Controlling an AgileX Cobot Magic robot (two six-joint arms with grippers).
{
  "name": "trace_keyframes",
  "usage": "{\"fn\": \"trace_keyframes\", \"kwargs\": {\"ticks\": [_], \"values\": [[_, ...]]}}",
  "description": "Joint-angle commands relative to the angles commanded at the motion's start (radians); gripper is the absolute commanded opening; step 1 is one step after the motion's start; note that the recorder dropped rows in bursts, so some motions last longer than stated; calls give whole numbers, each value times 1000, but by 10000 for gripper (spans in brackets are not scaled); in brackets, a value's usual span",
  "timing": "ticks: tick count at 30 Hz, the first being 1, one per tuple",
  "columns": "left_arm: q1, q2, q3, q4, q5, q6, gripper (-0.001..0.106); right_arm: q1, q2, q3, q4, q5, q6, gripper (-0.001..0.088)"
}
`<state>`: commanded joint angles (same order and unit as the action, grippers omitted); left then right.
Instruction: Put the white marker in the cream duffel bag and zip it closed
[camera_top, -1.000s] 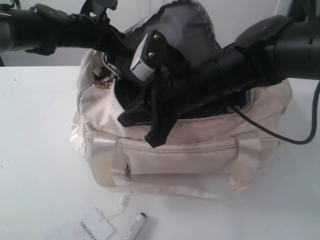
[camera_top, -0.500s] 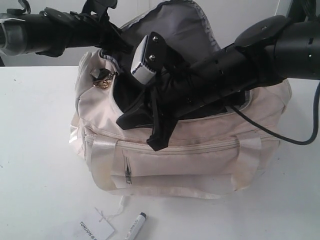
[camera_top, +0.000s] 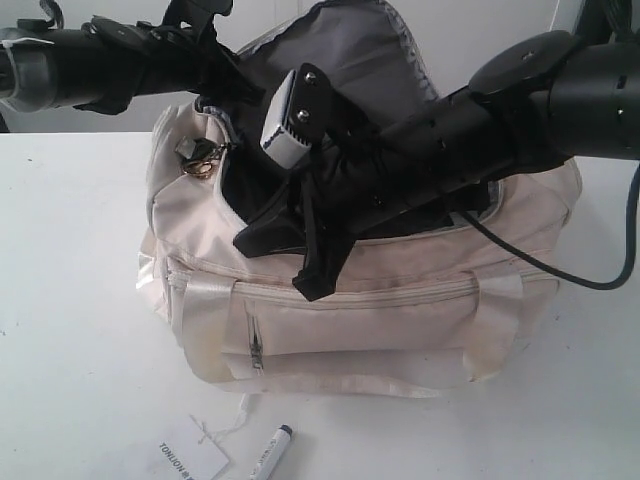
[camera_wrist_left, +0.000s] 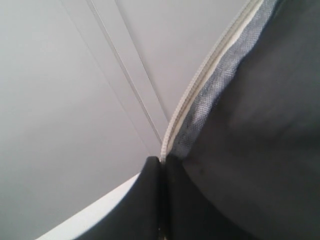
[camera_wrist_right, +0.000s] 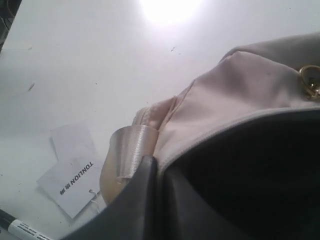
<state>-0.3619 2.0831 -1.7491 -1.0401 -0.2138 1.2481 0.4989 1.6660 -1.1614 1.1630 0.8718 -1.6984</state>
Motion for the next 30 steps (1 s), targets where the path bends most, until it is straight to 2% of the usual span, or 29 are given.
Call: {"fn": "trace_keyframes", "kwargs": {"ticks": [8,14,21,23,25,26,28,29,30], "values": [[0,0,0,0,0,5,0,0,2,0,0,-88,5,0],[0,0,0,0,-2,4,0,0,2,0,0,-166,62,0],[0,0,0,0,-2,4,0,0,2,0,-7,-173,62,0],[0,0,0,0,-2,4,0,0,2,0,-12,-173,62,36],[0,0,0,0,-2,4,0,0,2,0,-15,-173,65,124],[0,0,0,0,-2,4,0,0,2,0,-15,-173,77,192],[0,0,0,0,-2,4,0,0,2,0,-15,-173,91,270],[0,0,0,0,-2,4,0,0,2,0,-15,-173,108,355],[0,0,0,0,-2,4,0,0,2,0,-15,-173,107,404]]}}
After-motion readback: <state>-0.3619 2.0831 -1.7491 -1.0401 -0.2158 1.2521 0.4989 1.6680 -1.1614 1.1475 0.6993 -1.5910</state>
